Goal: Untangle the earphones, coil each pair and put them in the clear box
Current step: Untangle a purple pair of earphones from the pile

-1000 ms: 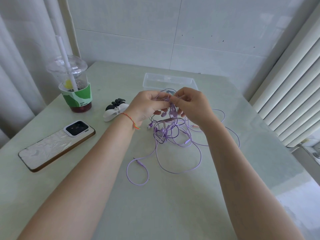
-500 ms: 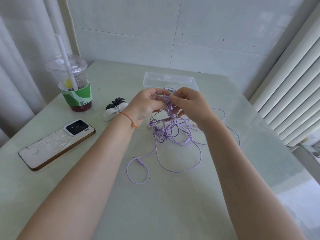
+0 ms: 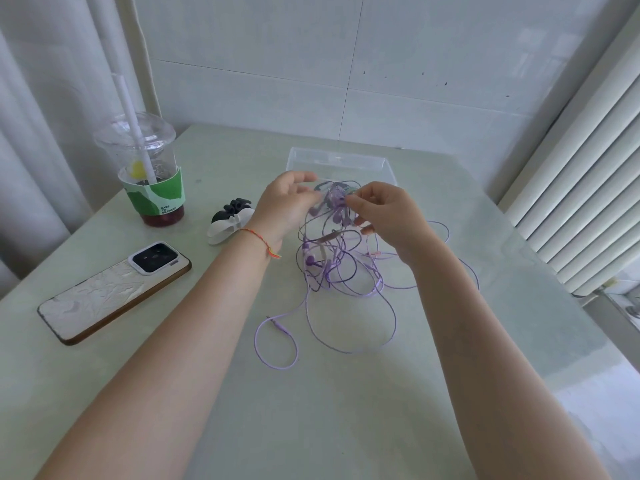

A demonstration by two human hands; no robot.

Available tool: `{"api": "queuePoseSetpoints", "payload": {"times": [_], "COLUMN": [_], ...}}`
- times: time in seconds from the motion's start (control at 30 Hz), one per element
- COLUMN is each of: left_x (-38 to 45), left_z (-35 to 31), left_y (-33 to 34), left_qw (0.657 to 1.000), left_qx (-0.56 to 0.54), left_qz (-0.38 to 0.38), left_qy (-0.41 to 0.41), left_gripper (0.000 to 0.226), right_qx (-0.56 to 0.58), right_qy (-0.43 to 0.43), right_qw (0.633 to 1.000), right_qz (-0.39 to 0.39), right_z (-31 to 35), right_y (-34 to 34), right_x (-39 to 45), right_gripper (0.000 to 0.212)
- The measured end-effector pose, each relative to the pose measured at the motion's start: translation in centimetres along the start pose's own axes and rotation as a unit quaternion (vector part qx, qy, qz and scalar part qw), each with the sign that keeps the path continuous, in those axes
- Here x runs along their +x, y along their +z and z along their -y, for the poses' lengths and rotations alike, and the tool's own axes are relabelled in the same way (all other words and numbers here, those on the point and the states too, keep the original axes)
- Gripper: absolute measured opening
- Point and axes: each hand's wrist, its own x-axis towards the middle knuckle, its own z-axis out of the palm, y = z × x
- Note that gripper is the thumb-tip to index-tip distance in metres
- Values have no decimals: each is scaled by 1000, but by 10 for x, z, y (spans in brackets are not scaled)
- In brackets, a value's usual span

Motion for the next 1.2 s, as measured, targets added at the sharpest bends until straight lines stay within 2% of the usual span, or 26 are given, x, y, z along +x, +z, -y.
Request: {"api": "queuePoseSetpoints", "payload": {"times": [0.07, 0.17, 0.23, 0.47, 0.57, 0.73, 0.8, 0.93, 1.03, 1.1, 1.2], "left_x": [0, -3, -5, -7, -10, -8, -8, -7, -6, -5, -4], "left_z": [-1, 1, 2, 3, 1, 2, 0, -2, -3, -3, 1], "left_y": [1, 5, 6, 3, 3, 1, 0, 1, -2, -3, 0], "left_qw": [1000, 999, 998, 989, 984, 994, 994, 987, 976, 977, 990], "left_qx": [-10, 25, 60, 91, 65, 44, 28, -102, -176, -183, -128], "left_qz": [-12, -17, 0, 115, 162, 88, 95, 104, 107, 86, 34], "left_qy": [-10, 20, 37, -3, -41, -50, -50, -60, -69, -63, -50], "left_gripper": [2, 28, 36, 19, 12, 12, 16, 19, 11, 10, 15], "right_qx": [-36, -70, -84, -104, -104, -115, -120, -151, -167, -154, -87], "right_qy": [-14, -32, -39, -41, -41, -45, -41, -50, -51, -50, -26], "right_qw": [999, 995, 994, 993, 993, 991, 989, 986, 984, 987, 996], "right_qz": [-34, -60, -62, -36, -30, -60, -73, -43, -26, -12, 20], "right_z": [-1, -1, 0, 2, 3, 0, -1, -2, -1, 0, 3], "right_y": [-1, -1, -1, 1, 1, 0, -1, 0, -2, -5, -6], "right_x": [2, 2, 2, 0, 0, 2, 4, 4, 4, 3, 0], "right_gripper": [16, 22, 21, 22, 24, 23, 24, 24, 23, 20, 16]}}
